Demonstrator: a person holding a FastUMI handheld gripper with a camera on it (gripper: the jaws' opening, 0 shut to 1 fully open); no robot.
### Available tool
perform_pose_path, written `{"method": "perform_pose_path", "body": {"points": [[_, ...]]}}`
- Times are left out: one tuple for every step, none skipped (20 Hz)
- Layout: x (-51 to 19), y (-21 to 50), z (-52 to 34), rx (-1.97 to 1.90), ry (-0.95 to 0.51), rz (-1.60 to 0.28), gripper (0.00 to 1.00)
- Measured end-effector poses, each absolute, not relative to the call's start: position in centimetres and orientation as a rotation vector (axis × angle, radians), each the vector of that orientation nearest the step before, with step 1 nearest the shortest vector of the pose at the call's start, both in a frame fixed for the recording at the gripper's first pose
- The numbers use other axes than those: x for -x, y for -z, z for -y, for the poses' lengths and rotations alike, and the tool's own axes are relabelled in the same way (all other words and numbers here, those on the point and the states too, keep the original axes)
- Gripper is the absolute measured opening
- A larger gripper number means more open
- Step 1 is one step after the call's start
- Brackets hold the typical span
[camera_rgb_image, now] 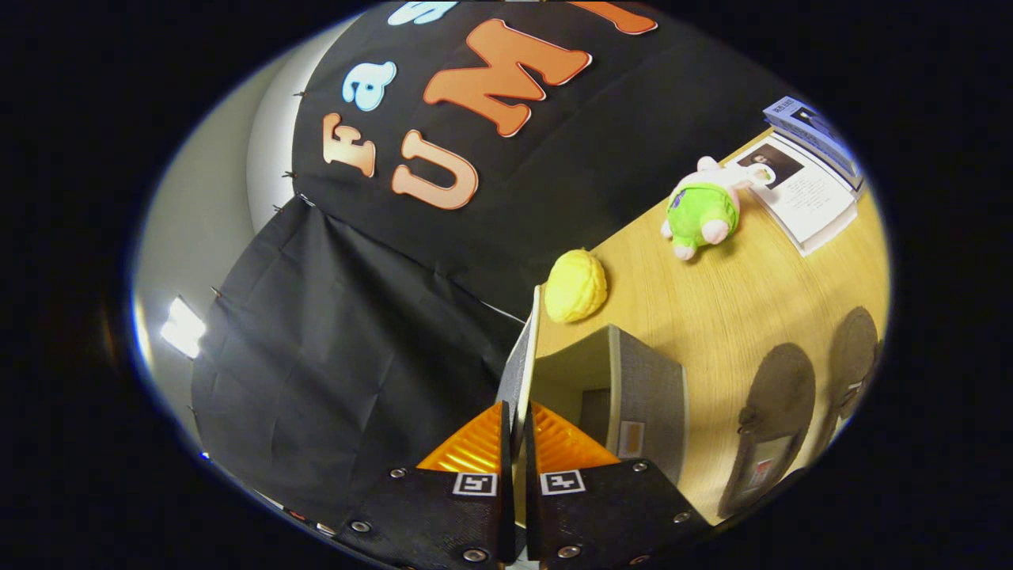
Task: Open the storage box then place both shoes into the box .Put the left shoe in first, then the right shoe, with the right side of both shoes facing outward in a uniform manner.
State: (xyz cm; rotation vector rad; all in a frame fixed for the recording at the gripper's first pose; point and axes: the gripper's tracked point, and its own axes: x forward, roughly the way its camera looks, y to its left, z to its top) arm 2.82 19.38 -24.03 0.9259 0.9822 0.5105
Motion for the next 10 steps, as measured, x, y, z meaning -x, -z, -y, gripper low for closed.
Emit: {"method": "perform_pose_path", "body": {"points": [[-3.1,22.9,-20.1,-0.939,-0.516,-0.965,0.06],[-3.1,21.8,-20.8,-0.951,-0.529,-0.951,0.06],[-3.3,20.7,-21.8,-0.962,-0.542,-0.941,0.06],[-3.3,19.7,-22.7,-0.962,-0.563,-0.934,0.06],[-3.3,19.0,-23.7,-0.962,-0.580,-0.935,0.06],[-3.4,18.5,-24.8,-0.969,-0.590,-0.935,0.06],[-3.5,18.1,-25.9,-0.976,-0.599,-0.934,0.06],[-3.5,17.8,-27.1,-0.979,-0.608,-0.934,0.06],[-3.3,17.7,-28.2,-0.977,-0.618,-0.939,0.06],[-3.1,17.7,-29.4,-0.977,-0.625,-0.946,0.06]]}}
